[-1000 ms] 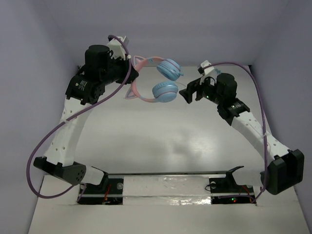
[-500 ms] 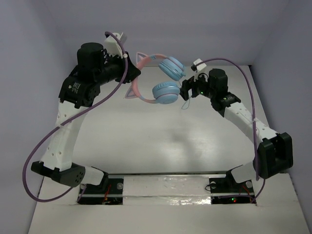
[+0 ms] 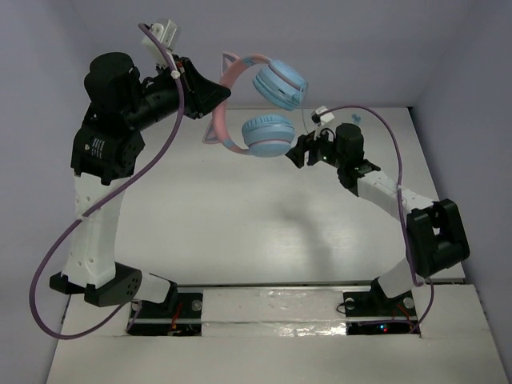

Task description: Wrap the headphones

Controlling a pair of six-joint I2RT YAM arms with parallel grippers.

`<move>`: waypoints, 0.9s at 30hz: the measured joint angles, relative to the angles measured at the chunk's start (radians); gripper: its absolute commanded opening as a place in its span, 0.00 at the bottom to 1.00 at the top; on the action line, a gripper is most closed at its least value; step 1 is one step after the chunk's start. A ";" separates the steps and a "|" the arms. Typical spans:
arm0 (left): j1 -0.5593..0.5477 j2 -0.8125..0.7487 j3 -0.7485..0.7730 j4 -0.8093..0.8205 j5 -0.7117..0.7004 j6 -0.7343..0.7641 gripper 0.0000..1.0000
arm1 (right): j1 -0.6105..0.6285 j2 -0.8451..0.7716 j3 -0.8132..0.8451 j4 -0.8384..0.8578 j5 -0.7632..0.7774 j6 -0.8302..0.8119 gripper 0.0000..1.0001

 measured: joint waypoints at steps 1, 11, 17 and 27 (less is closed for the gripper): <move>0.006 0.008 0.015 0.008 0.011 -0.010 0.00 | -0.003 0.003 -0.010 0.024 -0.002 0.012 0.71; 0.080 0.058 0.065 0.068 0.095 -0.100 0.00 | -0.025 0.026 -0.085 0.201 -0.032 0.103 0.65; 0.118 0.068 0.053 0.146 0.131 -0.167 0.00 | -0.026 0.081 -0.127 0.285 -0.074 0.173 0.34; 0.124 0.060 -0.068 0.249 0.136 -0.233 0.00 | -0.024 0.103 -0.132 0.381 -0.109 0.263 0.00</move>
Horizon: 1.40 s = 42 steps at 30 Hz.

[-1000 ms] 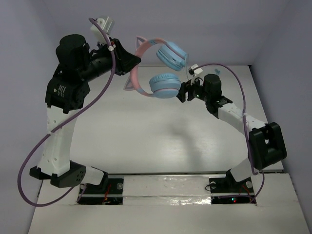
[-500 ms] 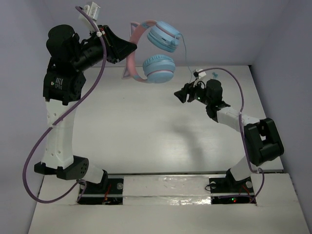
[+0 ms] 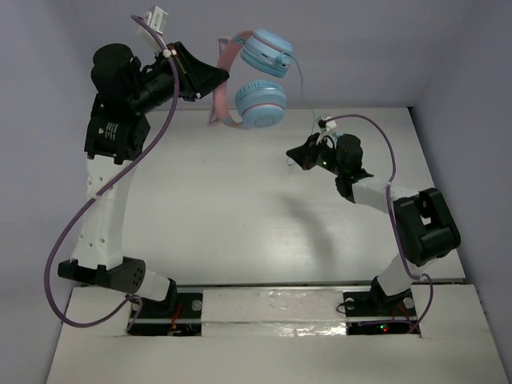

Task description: Wrap the headphones

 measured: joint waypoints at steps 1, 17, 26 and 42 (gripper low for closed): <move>0.000 -0.004 -0.023 0.011 -0.013 -0.007 0.00 | 0.004 -0.001 0.000 -0.006 0.006 0.002 0.00; 0.160 -0.026 -0.414 0.229 -0.354 -0.219 0.00 | 0.329 -0.109 0.024 -0.449 0.388 0.069 0.00; 0.093 -0.029 -0.638 0.313 -0.599 -0.232 0.00 | 0.620 -0.135 0.134 -0.708 0.566 0.030 0.00; -0.138 0.075 -0.623 0.202 -1.044 0.156 0.00 | 0.697 -0.312 0.430 -1.093 0.838 -0.131 0.00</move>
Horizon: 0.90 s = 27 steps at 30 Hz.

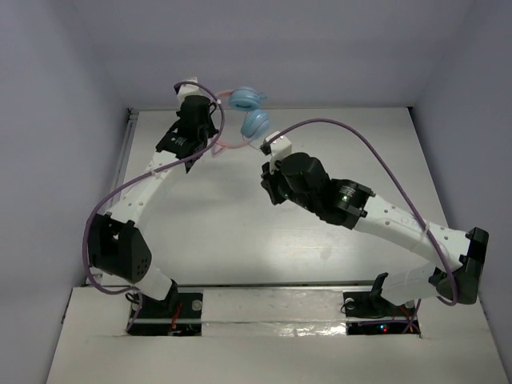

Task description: Wrap the headphones

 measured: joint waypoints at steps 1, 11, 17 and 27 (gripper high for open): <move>-0.011 0.014 0.000 -0.007 -0.004 0.021 0.00 | 0.000 0.001 0.012 -0.013 0.017 -0.010 0.00; -0.132 0.159 0.055 -0.089 0.006 0.134 0.00 | 0.000 0.018 0.159 -0.091 0.056 -0.090 0.00; -0.179 0.169 0.061 -0.109 0.026 0.174 0.00 | -0.005 0.018 0.179 -0.072 0.095 -0.144 0.00; -0.235 0.167 0.031 -0.129 0.111 0.225 0.00 | -0.117 0.018 0.178 0.026 0.055 -0.167 0.00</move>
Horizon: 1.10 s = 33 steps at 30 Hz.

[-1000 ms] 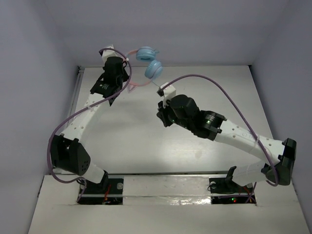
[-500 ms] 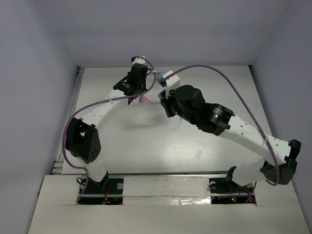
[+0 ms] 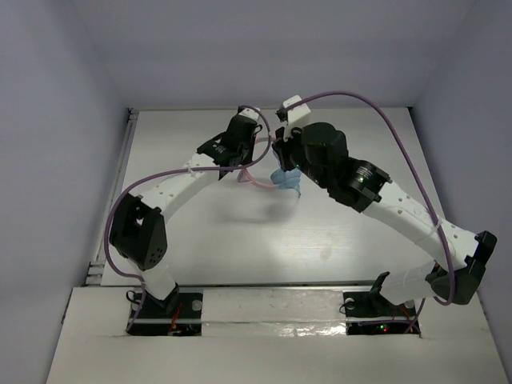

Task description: Wrap the headphones

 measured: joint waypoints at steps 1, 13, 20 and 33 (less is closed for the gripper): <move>-0.003 0.000 -0.011 -0.004 0.003 0.002 0.00 | -0.007 0.000 0.000 0.013 -0.010 0.005 0.00; -0.009 0.040 -0.056 -0.068 0.032 -0.022 0.00 | -0.075 -0.157 -0.120 0.188 -0.253 0.204 0.00; -0.009 -0.032 -0.198 -0.060 0.084 -0.022 0.00 | -0.306 -0.203 -0.132 0.258 -0.299 0.320 0.10; -0.041 -0.152 -0.287 -0.082 0.269 0.029 0.00 | -0.520 -0.037 -0.073 0.307 -0.513 0.432 0.13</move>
